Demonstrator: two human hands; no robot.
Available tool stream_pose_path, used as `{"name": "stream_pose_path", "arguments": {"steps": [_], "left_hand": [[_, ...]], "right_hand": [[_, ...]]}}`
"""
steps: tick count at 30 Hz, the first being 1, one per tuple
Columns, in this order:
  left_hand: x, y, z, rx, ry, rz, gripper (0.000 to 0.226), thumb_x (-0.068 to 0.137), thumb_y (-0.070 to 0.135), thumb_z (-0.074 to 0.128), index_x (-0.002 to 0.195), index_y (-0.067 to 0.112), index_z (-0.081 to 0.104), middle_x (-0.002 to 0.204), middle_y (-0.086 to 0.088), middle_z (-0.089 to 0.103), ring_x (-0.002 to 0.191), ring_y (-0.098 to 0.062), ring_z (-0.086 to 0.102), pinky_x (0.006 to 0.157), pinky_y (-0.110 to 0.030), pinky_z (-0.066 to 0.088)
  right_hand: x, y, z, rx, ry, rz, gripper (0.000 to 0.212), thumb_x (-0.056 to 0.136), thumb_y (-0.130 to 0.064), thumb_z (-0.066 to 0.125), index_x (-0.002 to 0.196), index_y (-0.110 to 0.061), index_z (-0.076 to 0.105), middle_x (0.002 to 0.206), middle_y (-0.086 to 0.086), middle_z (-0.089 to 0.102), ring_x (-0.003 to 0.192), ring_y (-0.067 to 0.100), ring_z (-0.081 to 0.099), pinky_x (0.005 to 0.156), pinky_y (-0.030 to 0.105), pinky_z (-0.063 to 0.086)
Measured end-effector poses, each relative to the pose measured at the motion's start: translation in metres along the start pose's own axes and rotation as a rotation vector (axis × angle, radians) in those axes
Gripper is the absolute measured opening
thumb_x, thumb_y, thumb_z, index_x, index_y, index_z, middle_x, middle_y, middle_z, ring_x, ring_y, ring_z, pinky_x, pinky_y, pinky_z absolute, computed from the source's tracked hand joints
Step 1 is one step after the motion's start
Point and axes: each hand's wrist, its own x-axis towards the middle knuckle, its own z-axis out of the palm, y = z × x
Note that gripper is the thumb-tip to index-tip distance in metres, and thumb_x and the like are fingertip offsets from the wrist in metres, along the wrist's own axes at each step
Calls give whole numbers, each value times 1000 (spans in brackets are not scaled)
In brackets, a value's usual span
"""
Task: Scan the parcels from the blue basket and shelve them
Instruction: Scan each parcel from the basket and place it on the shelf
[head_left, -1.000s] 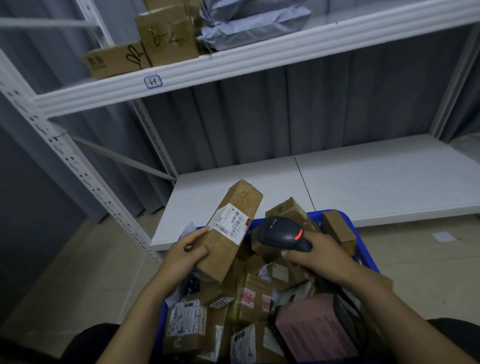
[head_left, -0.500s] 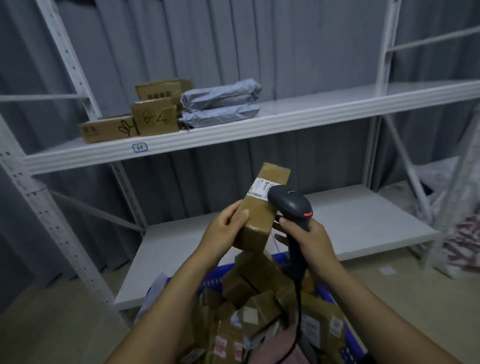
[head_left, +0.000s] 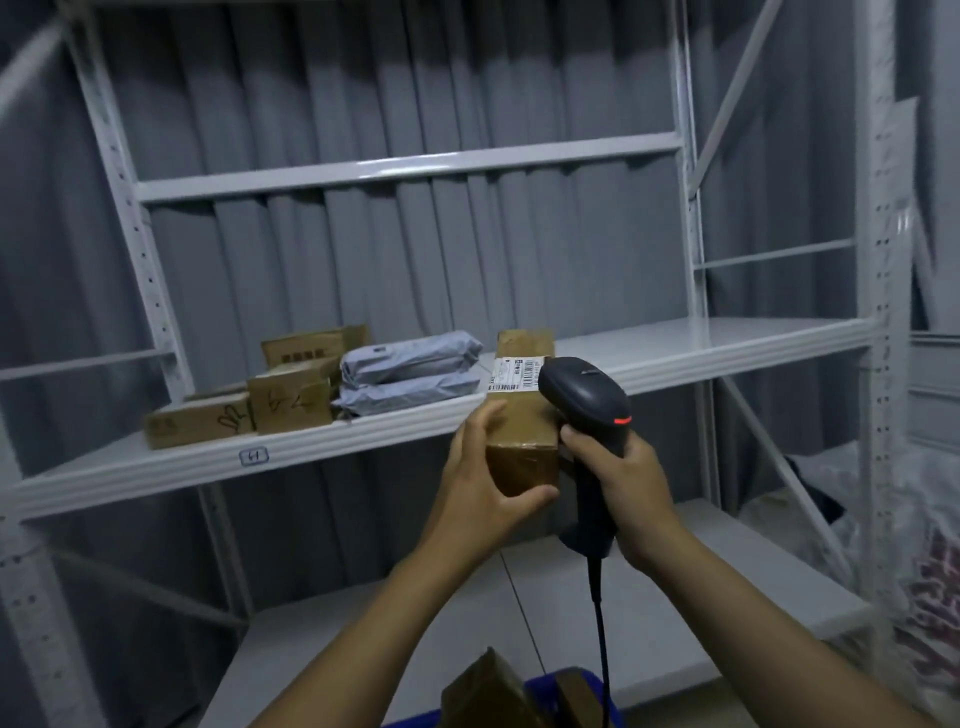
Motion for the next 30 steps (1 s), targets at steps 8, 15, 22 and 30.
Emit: {"name": "stream_pose_path", "arguments": {"steps": [8,15,22,30], "left_hand": [[76,-10,46,-3,214,-100,65,69,28,81,120,31,41,121,5,47,101,-6,49,71,-2,36],[136,-44,84,239,320,-152,63,80,33,73,130,21,38,135,-1,40,117,-21,49,93,-34,49],[173,-72,89,792,298,85,66,79,35,73,136,19,44,145,-13,39,133,-34,38,105,-48,39],[185,-107,85,1172,25,330,63,79,48,66,133,19,52,150,-15,36,133,-40,38,104,-53,38]], "right_hand": [[92,0,1,15,2,94,11,87,-20,69,91,-10,71,86,12,71,79,22,66,77,37,52],[146,29,-20,143,5,189,22,87,-19,71,103,-5,67,98,14,74,96,26,71,92,41,56],[179,45,-52,89,35,174,21,87,-14,70,102,0,66,97,18,73,94,27,72,87,39,57],[192,46,-67,19,4,162,20,86,-15,71,100,-1,67,93,15,73,85,25,74,78,35,60]]}}
